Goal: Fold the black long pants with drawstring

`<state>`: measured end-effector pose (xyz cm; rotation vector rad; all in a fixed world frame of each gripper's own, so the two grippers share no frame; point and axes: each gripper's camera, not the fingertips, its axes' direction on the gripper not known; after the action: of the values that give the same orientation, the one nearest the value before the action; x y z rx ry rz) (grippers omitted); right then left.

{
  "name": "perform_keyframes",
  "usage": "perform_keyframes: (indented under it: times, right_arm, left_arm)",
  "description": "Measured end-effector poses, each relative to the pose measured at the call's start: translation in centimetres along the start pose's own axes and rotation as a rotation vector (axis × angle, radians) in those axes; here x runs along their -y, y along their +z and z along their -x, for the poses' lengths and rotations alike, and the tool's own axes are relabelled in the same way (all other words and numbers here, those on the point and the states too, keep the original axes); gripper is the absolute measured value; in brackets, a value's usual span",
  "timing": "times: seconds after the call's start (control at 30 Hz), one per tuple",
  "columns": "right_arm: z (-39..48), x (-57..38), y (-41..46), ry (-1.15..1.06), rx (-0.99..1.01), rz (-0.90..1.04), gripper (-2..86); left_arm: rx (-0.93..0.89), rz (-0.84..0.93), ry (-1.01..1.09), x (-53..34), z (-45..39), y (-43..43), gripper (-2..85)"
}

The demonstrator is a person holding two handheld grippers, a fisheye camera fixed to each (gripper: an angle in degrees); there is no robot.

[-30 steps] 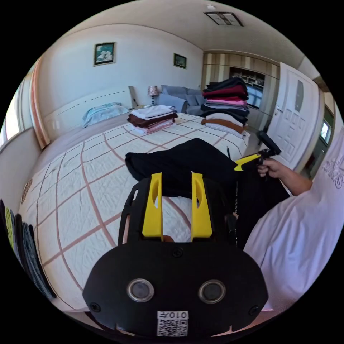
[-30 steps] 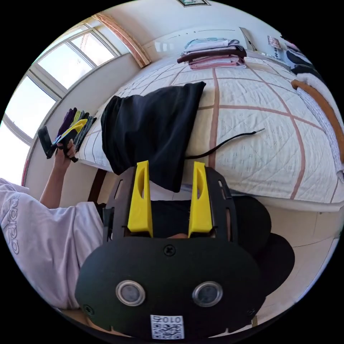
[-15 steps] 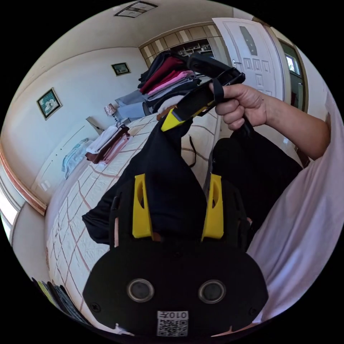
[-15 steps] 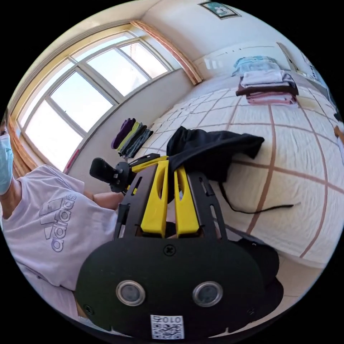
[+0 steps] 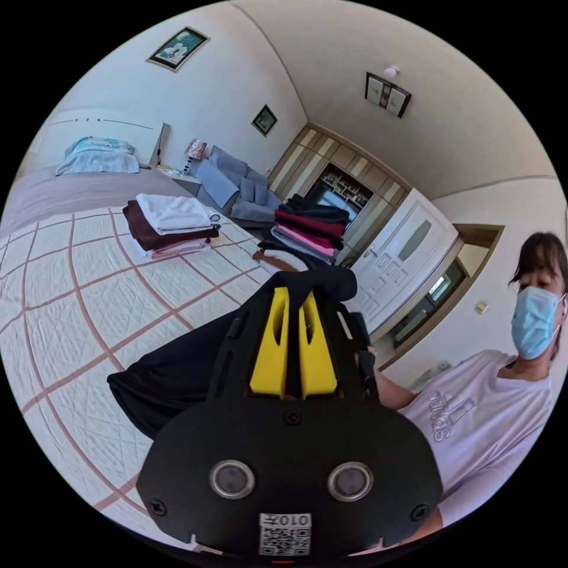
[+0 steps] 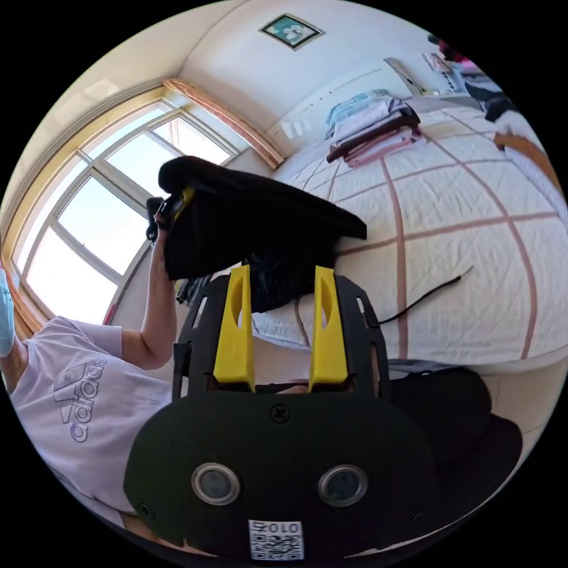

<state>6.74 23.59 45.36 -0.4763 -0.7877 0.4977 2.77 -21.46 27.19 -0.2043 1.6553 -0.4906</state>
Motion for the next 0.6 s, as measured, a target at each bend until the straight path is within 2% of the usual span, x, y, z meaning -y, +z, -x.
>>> perform_keyframes:
  times: [0.07,0.23,0.43,0.6]
  right_arm:
    - [-0.6,-0.7,2.2,0.038,0.05,0.038,14.8]
    - [-1.0,0.3,7.2,0.063,-0.008,0.139,15.5]
    - [-1.9,1.7,7.8,0.25,0.052,0.11,13.3]
    - [1.1,1.7,6.9,0.2,-0.03,0.168,12.8]
  left_arm:
    - [-0.054,-0.062,-0.04,1.0,1.6,-1.5,-0.1]
    - [-0.036,-0.14,-0.051,1.9,3.5,-4.3,0.1]
    - [-0.054,-0.174,-0.105,0.2,5.8,-6.1,0.1]
    - [-0.051,-0.202,-0.12,-0.2,6.4,-7.7,0.1]
